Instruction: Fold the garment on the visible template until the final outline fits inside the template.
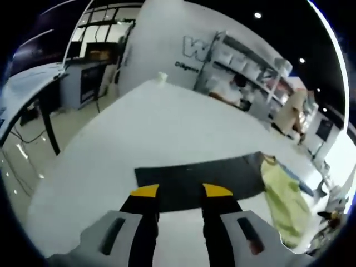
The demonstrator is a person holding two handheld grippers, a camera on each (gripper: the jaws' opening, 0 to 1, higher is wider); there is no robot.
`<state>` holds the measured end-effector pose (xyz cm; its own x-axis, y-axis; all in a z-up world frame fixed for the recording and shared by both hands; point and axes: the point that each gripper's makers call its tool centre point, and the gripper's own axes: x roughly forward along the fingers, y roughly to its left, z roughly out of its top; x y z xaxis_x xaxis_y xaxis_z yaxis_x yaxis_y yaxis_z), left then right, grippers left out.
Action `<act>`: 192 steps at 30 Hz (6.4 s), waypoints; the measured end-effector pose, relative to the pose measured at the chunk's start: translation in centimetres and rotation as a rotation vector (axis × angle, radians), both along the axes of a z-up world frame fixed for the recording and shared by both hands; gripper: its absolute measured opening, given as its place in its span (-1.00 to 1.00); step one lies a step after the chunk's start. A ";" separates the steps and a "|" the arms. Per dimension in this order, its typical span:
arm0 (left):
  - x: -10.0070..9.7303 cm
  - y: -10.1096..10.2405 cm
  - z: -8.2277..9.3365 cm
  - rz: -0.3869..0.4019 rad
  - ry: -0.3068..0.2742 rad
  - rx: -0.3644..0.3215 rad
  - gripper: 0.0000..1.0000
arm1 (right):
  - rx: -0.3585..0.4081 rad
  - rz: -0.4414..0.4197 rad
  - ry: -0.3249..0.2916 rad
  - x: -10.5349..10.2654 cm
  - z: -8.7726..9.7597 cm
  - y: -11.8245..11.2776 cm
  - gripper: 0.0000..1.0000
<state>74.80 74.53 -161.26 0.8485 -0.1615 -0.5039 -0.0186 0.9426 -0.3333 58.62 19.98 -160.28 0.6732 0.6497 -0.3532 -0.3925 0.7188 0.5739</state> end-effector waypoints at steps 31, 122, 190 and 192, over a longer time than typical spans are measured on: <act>-13.2 -19.9 -1.1 -0.270 0.034 -0.091 0.78 | -0.083 -0.005 0.054 2.5 -4.7 -5.7 0.40; -12.9 -25.1 -2.5 -0.349 -0.225 0.744 -0.91 | 0.802 -0.466 0.375 4.7 8.6 -1.5 -1.00; -17.4 -23.1 -5.4 -0.236 0.058 0.212 -1.00 | 0.260 -0.411 0.408 -2.4 -6.4 -4.3 -1.00; -17.5 -23.0 -5.5 -0.237 0.061 0.208 -1.00 | 0.221 -0.393 0.406 -2.7 -6.7 -4.3 -1.00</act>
